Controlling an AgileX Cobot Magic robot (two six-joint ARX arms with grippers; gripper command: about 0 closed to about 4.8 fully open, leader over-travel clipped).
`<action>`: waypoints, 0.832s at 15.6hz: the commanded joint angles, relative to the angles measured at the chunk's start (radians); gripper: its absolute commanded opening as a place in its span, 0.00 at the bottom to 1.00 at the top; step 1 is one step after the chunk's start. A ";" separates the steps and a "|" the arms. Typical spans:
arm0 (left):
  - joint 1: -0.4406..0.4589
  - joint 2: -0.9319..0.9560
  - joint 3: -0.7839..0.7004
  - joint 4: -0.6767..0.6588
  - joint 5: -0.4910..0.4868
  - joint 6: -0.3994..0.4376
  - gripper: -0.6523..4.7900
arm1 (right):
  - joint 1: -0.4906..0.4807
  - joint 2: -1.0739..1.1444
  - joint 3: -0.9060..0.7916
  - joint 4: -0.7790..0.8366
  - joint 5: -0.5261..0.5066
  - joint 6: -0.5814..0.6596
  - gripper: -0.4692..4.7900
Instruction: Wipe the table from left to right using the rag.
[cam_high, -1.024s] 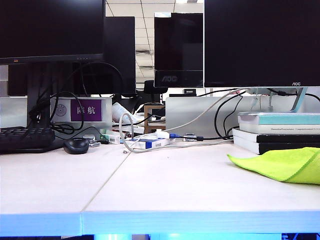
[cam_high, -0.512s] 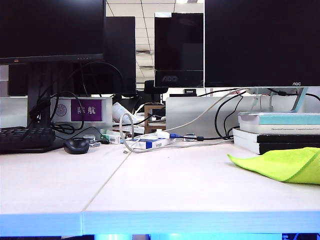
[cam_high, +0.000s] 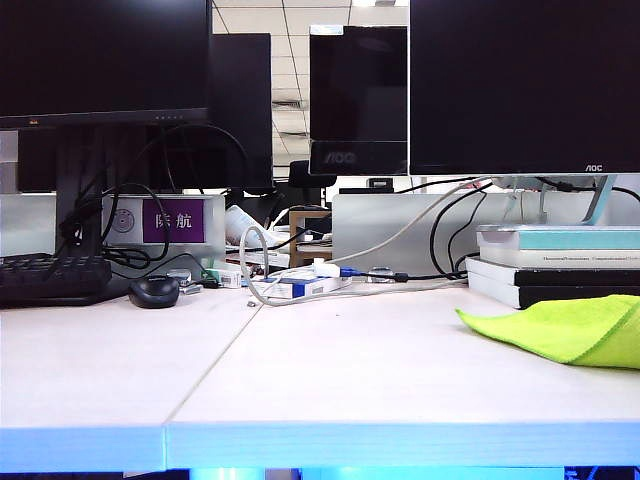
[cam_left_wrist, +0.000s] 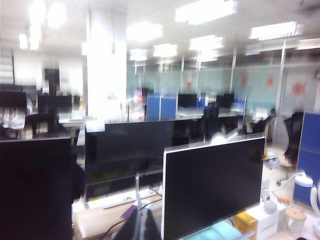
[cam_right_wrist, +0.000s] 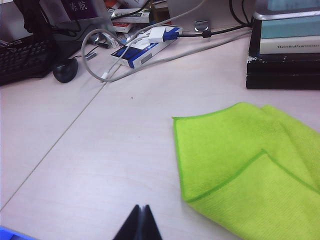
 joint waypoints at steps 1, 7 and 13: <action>0.000 -0.177 -0.443 0.142 -0.066 0.004 0.15 | 0.001 -0.001 0.002 0.013 -0.003 0.005 0.08; 0.018 -0.391 -0.867 0.220 -0.122 0.006 0.15 | 0.001 -0.001 0.002 0.013 -0.003 0.005 0.08; 0.249 -0.777 -1.344 0.233 -0.042 0.007 0.11 | 0.001 -0.001 0.002 0.013 -0.003 0.005 0.08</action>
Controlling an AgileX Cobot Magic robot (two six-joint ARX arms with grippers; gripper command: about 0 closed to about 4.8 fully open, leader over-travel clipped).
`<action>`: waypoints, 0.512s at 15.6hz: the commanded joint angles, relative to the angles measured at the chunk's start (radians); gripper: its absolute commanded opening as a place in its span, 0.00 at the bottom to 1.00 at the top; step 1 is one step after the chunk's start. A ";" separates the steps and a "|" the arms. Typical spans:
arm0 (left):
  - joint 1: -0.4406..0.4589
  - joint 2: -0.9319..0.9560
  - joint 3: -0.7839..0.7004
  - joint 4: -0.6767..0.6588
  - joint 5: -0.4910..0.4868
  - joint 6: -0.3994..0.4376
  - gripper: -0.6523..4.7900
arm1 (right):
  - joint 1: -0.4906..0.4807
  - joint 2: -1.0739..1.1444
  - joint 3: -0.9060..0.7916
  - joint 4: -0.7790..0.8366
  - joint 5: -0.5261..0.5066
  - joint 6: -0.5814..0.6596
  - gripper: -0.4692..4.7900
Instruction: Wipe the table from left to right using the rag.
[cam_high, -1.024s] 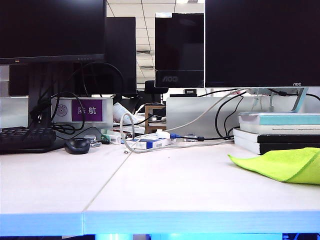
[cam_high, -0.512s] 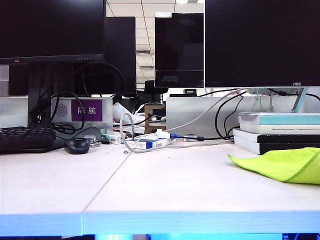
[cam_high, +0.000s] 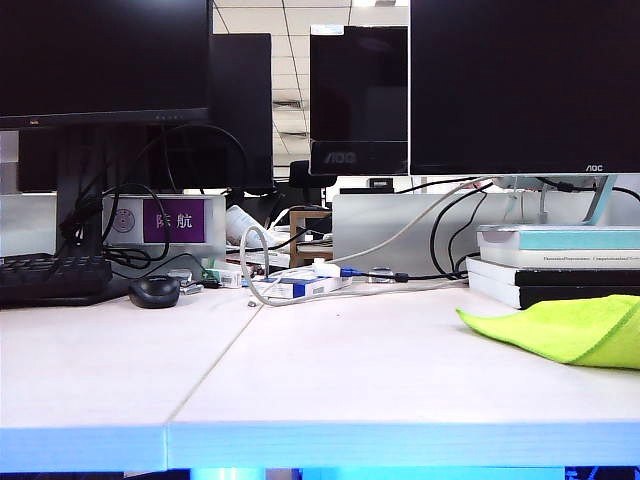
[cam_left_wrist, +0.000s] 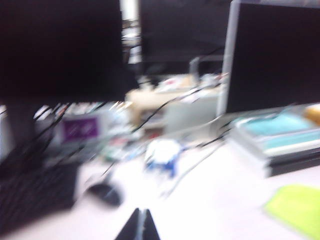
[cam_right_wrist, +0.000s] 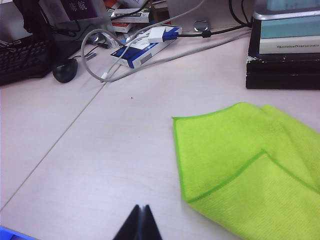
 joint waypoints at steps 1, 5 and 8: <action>0.042 -0.095 -0.172 0.009 0.013 0.003 0.11 | 0.002 -0.001 0.002 0.014 -0.003 0.005 0.08; 0.042 -0.090 -0.367 0.076 0.018 0.003 0.11 | 0.002 -0.001 0.002 0.014 -0.003 0.005 0.08; 0.042 -0.092 -0.504 0.245 0.051 -0.039 0.11 | 0.002 -0.001 0.002 0.014 -0.003 0.005 0.08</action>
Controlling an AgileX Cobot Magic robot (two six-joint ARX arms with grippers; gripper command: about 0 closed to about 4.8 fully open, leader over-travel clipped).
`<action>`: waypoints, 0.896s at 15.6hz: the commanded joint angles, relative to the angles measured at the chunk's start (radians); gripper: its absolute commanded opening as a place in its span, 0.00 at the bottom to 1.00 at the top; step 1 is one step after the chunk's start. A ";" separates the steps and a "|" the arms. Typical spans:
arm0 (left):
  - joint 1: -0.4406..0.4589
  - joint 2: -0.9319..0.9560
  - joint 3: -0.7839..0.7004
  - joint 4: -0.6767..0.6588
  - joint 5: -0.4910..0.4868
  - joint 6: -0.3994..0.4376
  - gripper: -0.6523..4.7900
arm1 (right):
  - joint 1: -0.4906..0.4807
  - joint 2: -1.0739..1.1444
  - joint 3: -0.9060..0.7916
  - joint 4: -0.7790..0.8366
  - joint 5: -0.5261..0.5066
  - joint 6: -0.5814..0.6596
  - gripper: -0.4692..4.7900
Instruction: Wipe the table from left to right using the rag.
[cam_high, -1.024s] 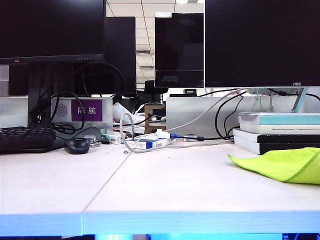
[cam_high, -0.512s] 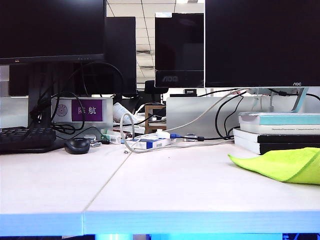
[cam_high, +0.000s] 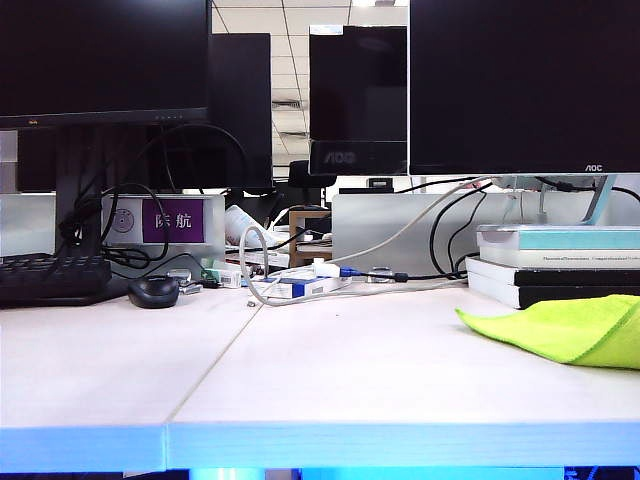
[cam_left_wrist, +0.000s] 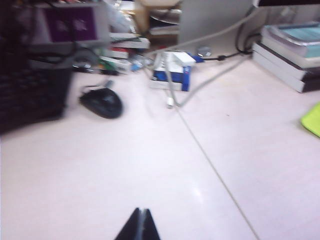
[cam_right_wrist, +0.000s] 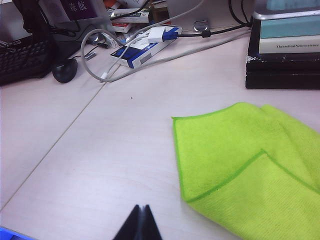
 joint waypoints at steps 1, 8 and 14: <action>0.000 -0.001 -0.087 0.187 0.005 -0.047 0.11 | 0.002 -0.001 0.002 0.013 -0.003 0.004 0.08; 0.094 -0.123 -0.257 0.204 0.001 -0.073 0.11 | 0.001 0.000 0.002 0.014 -0.003 0.004 0.08; 0.312 -0.123 -0.345 0.195 0.000 -0.069 0.11 | 0.001 -0.001 0.002 0.014 -0.003 0.004 0.08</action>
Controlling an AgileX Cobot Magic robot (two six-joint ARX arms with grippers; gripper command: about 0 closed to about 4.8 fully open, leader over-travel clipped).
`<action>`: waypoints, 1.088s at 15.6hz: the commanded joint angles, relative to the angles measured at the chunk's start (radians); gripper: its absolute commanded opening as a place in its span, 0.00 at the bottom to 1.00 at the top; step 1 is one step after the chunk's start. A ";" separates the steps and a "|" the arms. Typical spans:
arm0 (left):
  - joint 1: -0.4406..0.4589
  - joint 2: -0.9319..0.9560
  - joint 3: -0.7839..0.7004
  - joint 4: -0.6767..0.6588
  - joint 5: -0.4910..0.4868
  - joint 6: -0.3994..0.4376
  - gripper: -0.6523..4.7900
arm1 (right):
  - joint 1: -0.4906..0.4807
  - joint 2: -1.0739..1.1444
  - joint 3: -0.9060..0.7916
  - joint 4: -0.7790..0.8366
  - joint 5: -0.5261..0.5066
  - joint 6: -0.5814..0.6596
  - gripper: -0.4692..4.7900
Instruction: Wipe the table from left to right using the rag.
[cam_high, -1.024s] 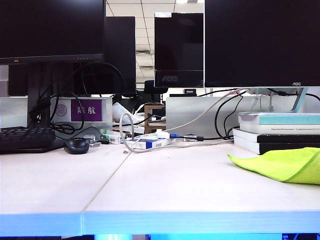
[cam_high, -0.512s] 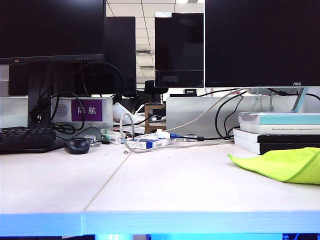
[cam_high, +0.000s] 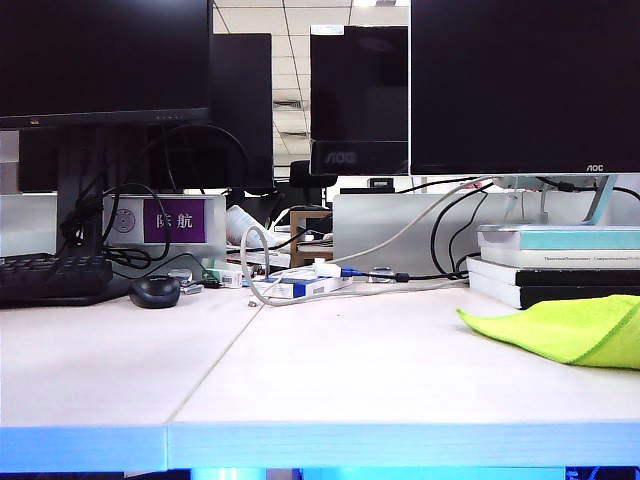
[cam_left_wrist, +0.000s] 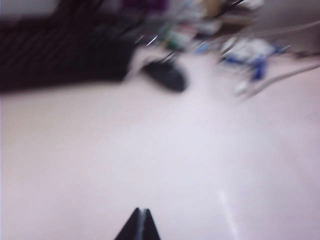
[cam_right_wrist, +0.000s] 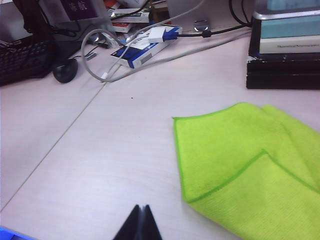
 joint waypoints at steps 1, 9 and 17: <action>0.097 -0.002 -0.034 0.015 0.002 0.006 0.11 | 0.002 -0.001 0.003 0.015 -0.003 0.003 0.08; 0.117 -0.002 -0.039 0.029 -0.013 0.113 0.12 | 0.001 -0.001 0.002 0.016 -0.003 0.003 0.08; 0.117 -0.002 -0.039 0.029 -0.013 0.113 0.12 | 0.001 -0.001 0.002 0.016 -0.003 0.003 0.08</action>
